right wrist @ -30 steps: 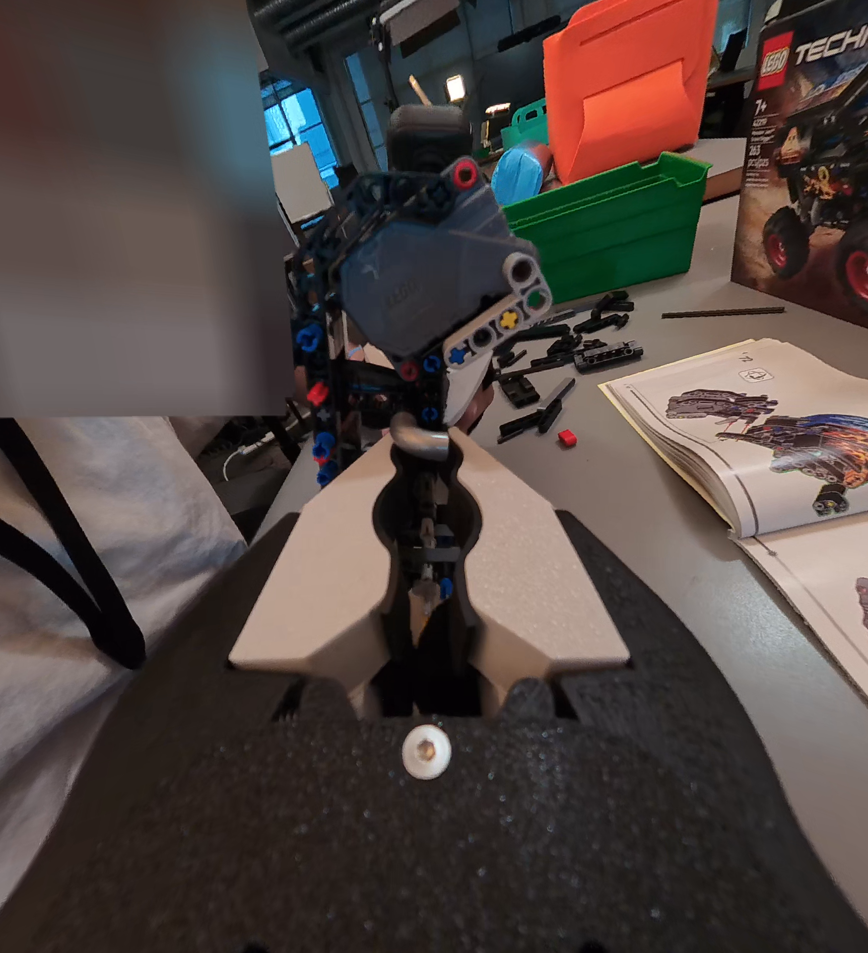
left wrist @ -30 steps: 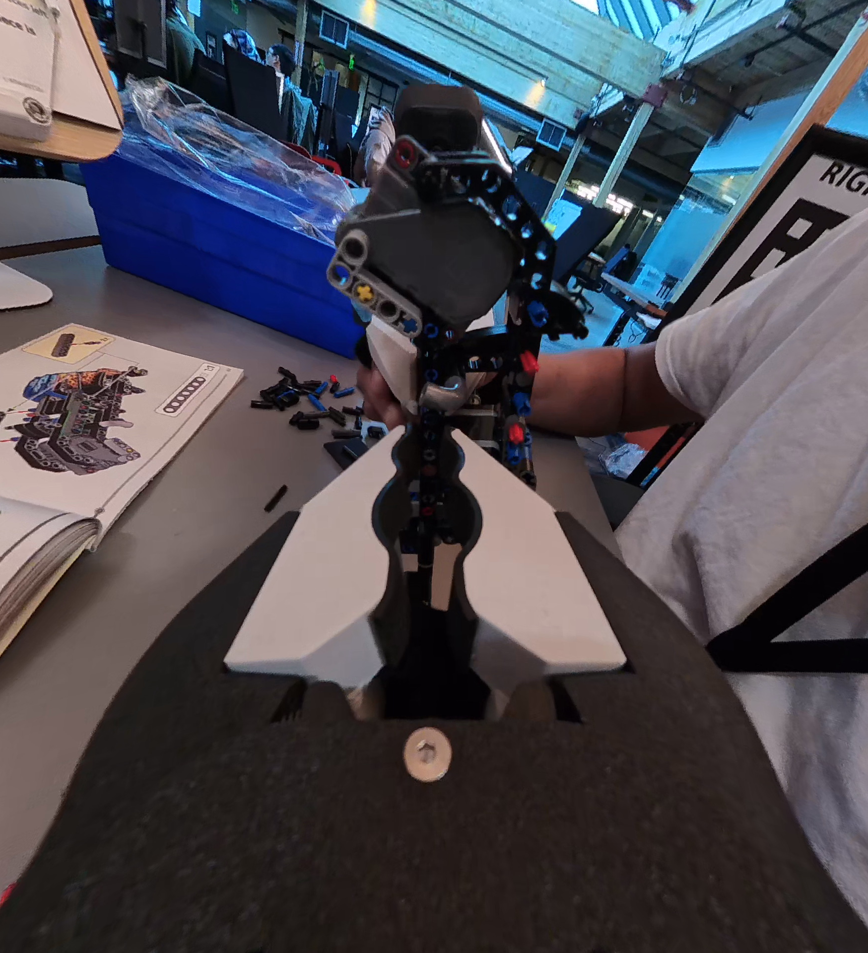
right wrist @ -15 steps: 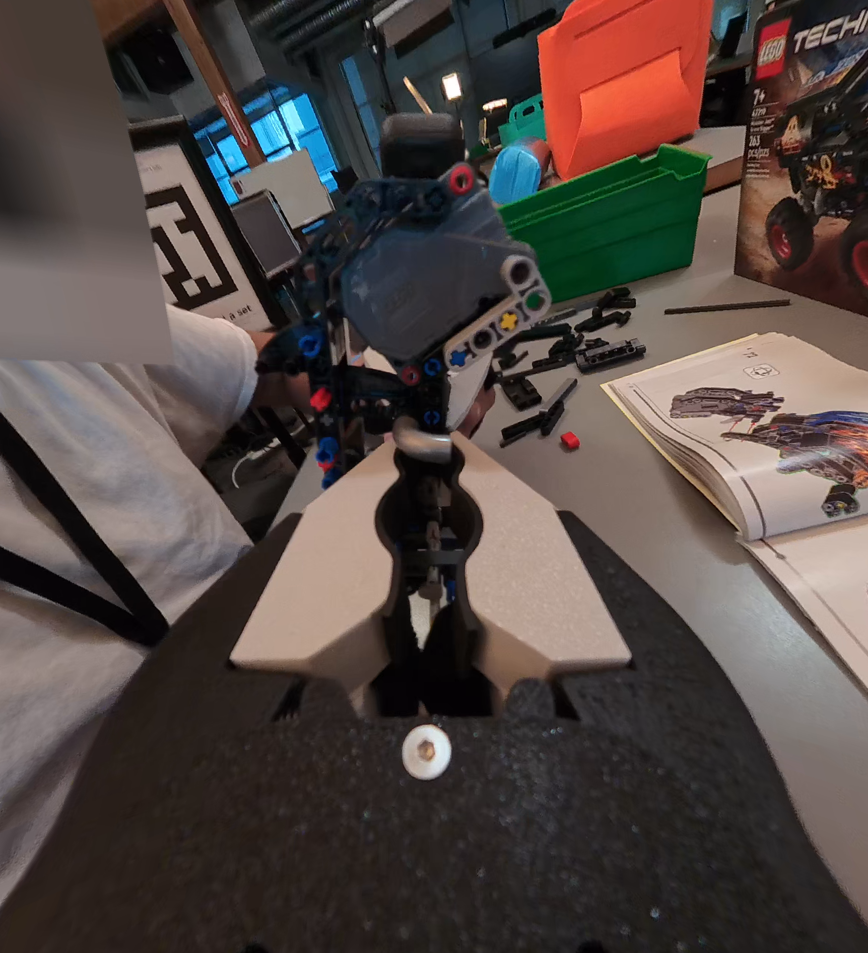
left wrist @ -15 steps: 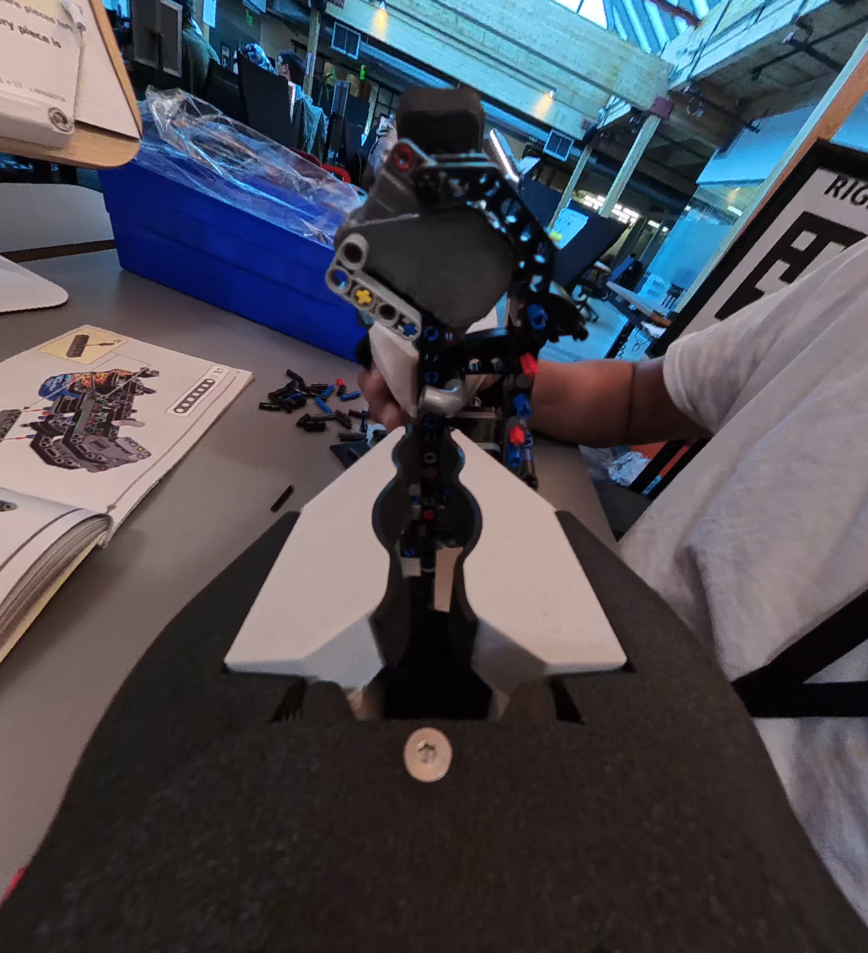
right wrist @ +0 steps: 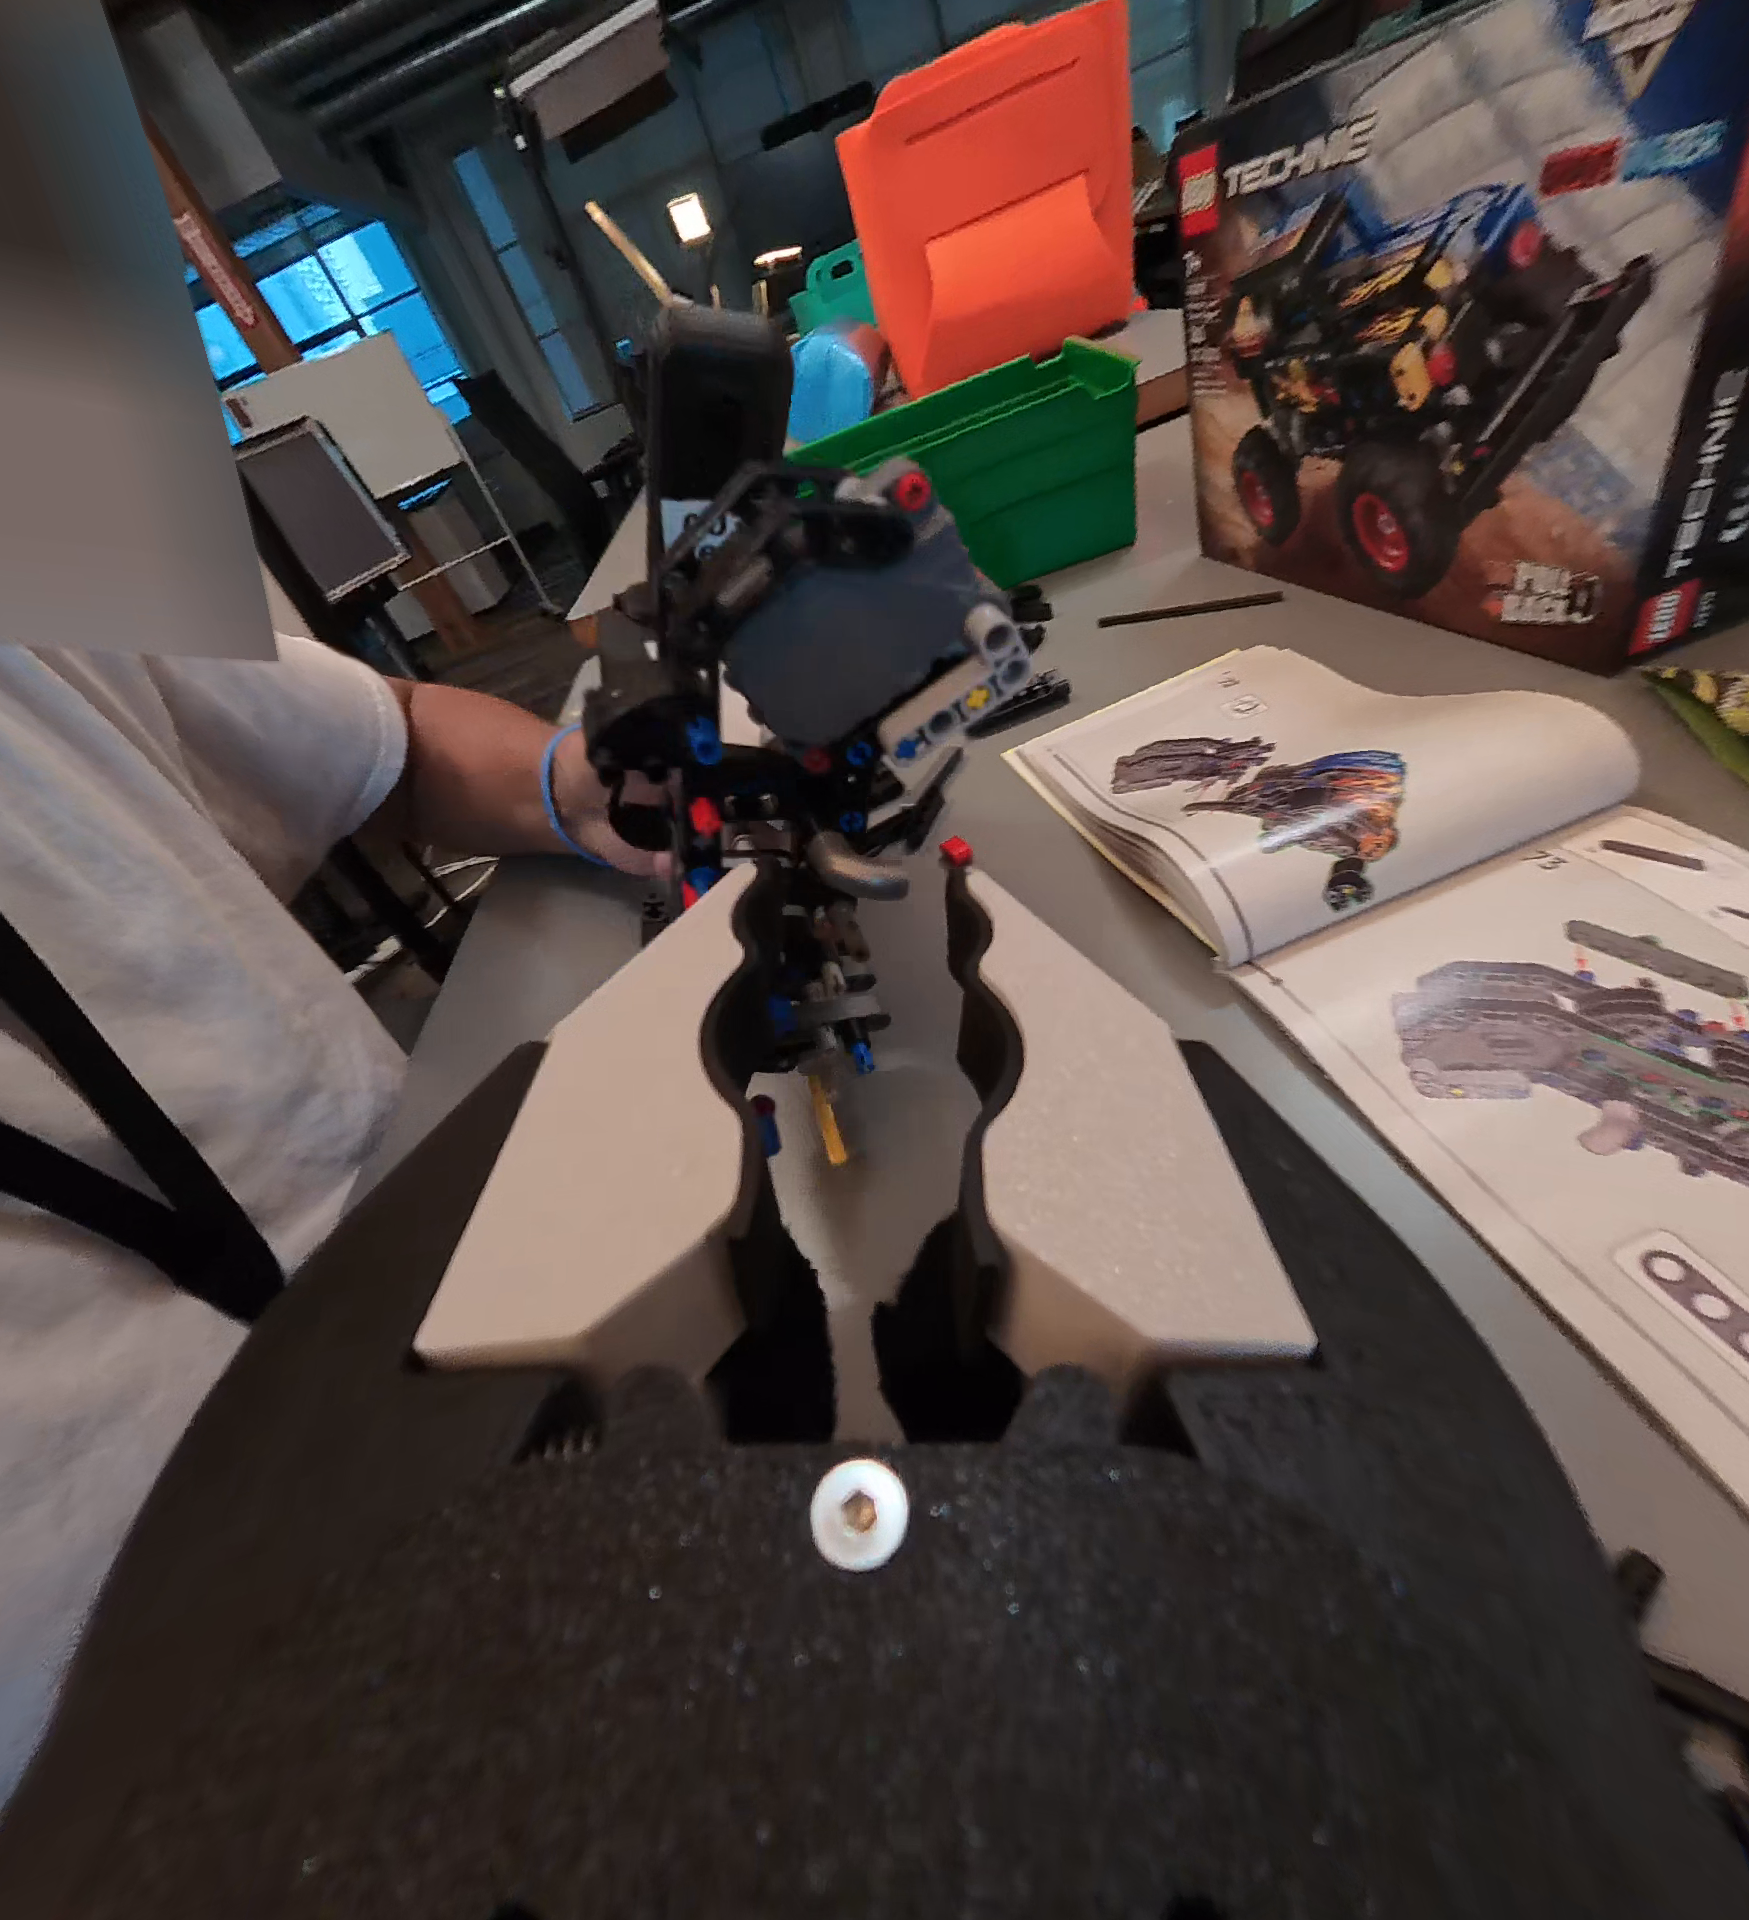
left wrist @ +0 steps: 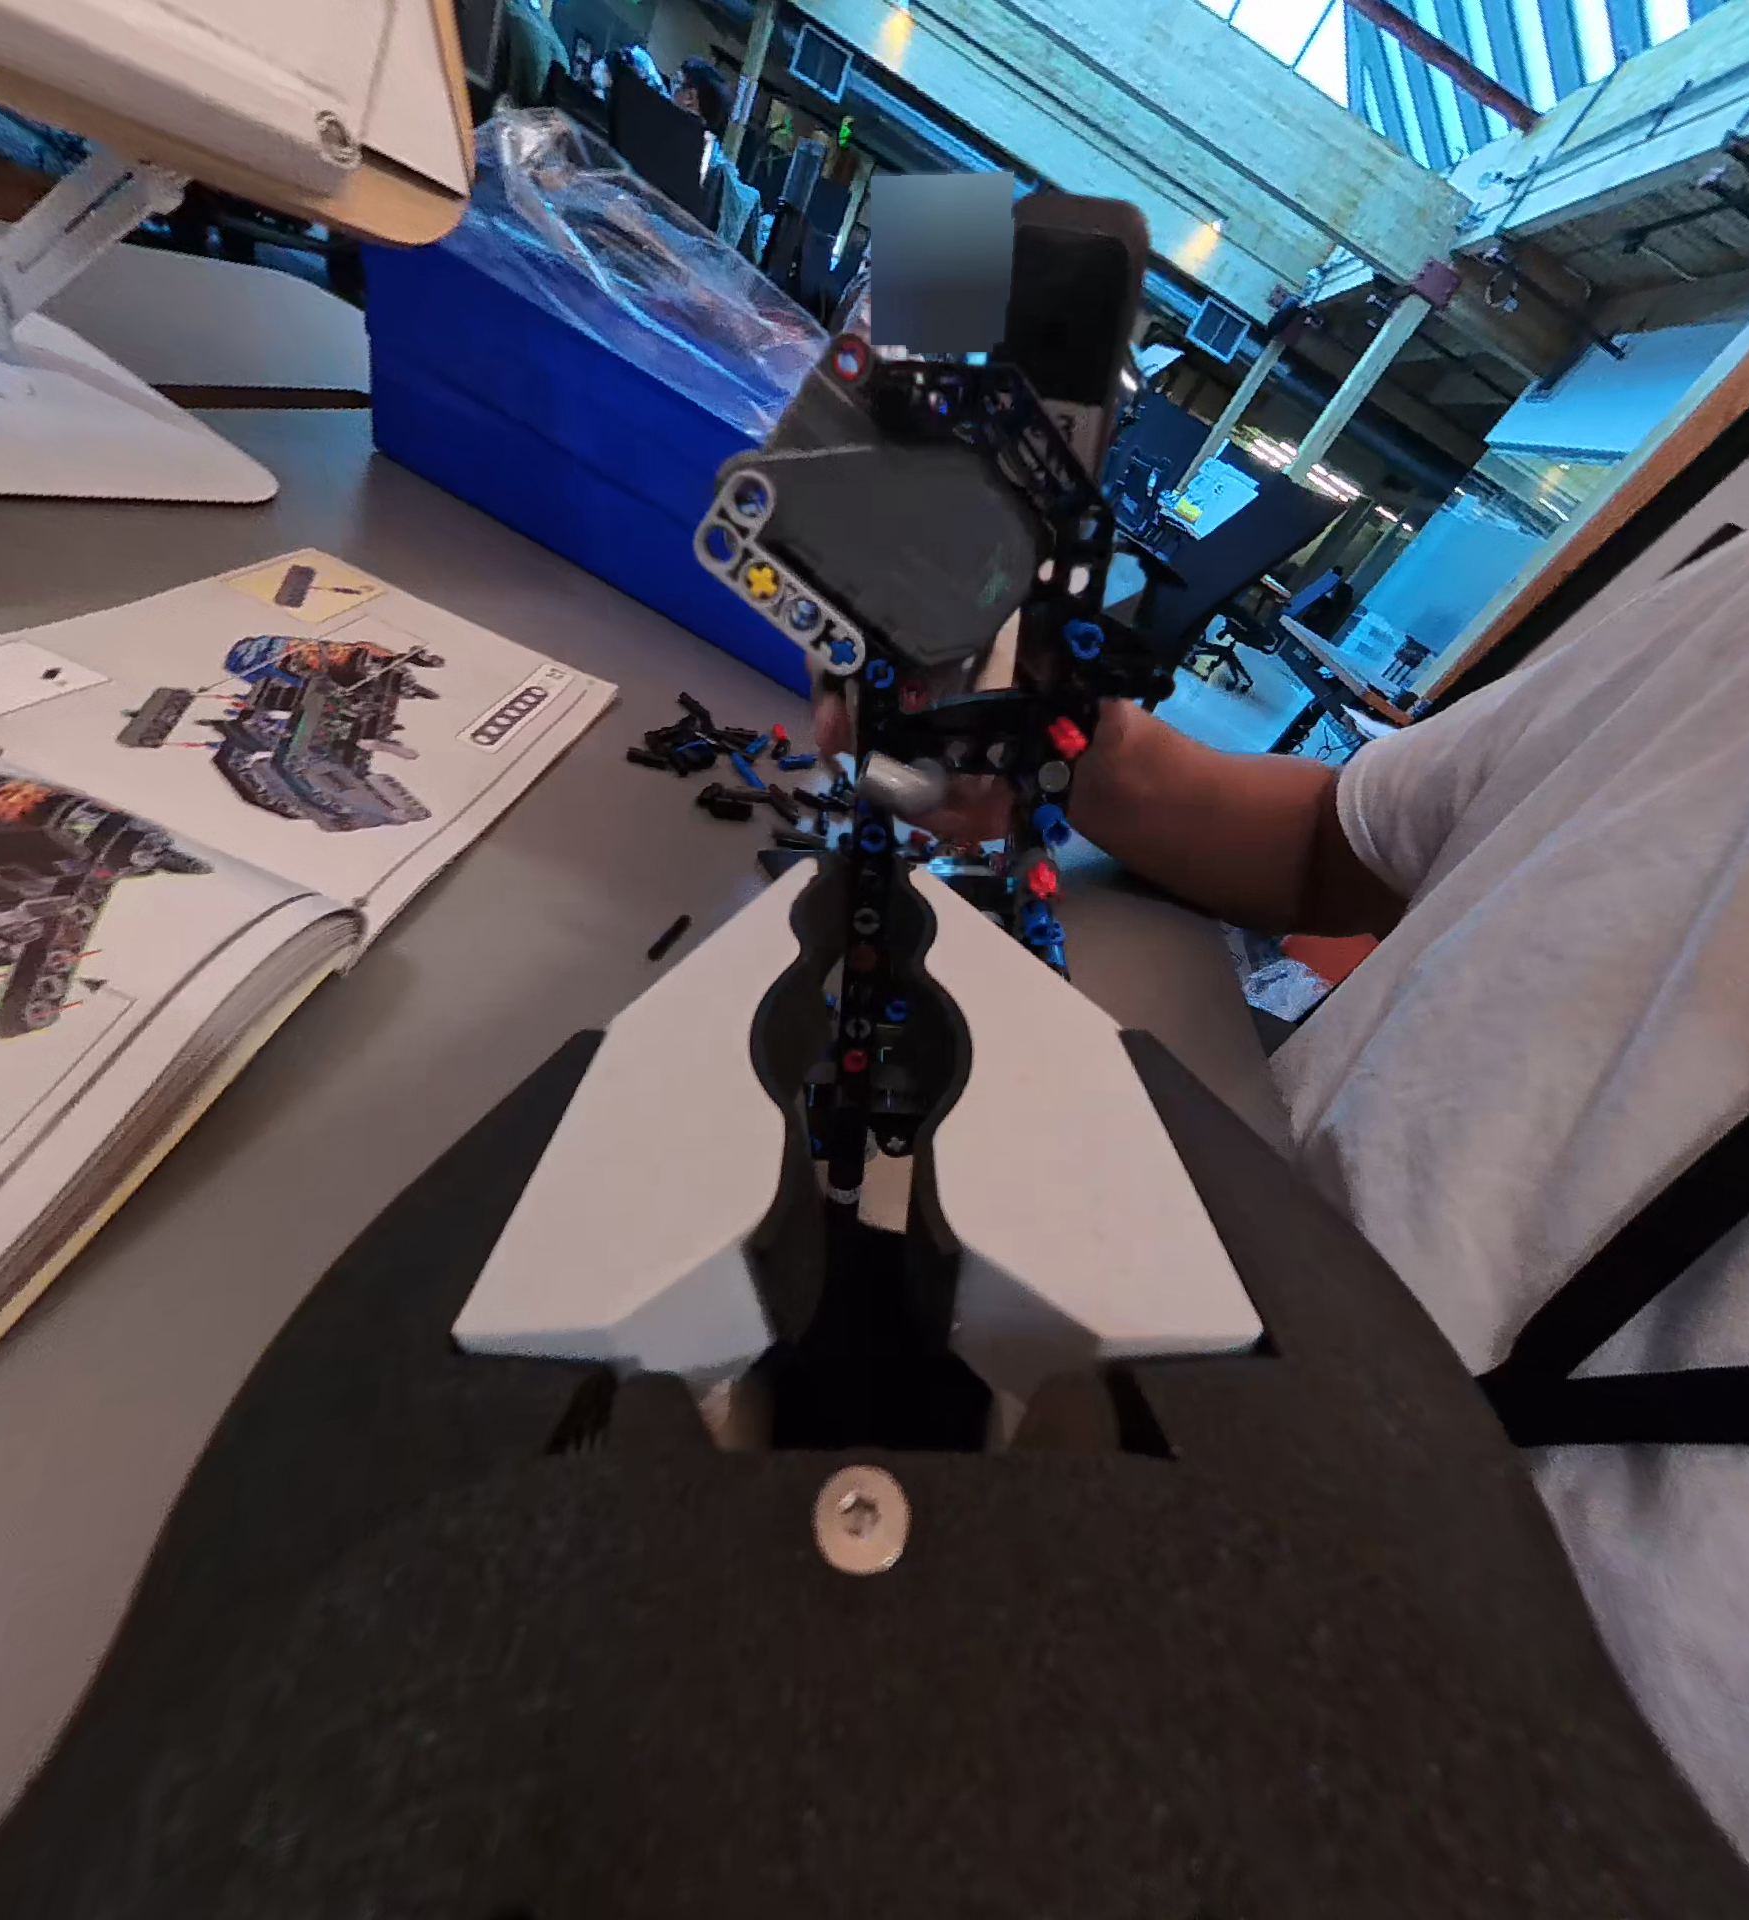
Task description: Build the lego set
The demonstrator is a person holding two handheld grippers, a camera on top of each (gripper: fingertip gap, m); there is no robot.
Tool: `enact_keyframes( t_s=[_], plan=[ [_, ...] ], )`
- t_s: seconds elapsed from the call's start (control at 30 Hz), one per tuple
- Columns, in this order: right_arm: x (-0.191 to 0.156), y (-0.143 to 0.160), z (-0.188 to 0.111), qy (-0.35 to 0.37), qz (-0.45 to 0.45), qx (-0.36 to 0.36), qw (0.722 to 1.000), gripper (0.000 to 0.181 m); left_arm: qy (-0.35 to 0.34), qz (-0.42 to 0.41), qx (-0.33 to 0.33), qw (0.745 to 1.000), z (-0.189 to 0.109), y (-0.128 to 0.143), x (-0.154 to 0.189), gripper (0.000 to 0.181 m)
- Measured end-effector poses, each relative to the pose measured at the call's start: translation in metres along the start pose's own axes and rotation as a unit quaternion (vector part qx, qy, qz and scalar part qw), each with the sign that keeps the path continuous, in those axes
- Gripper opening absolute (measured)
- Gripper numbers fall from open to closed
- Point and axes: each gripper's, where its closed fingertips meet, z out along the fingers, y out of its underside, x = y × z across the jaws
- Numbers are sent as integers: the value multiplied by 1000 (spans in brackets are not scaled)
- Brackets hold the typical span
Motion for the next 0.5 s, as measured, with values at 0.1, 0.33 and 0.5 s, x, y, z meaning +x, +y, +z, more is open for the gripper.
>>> enact_keyframes(
  t_s=[0.1, 0.33, 0.5],
  plan=[
    [7, -4, -4, 24, -10, 4, 1000, 31, -26, -23, 0, 999, -2, 0, -15, 5],
    [9, 8, 8, 56, -18, -39, 998, 46, -89, -77, -4, 993, -8, 4, -43, 6],
    [5, 34, 29, 94, -2, -118, 989, 77, -116, -115, 5, 987, -11, 7, -53, 6]
  ],
)
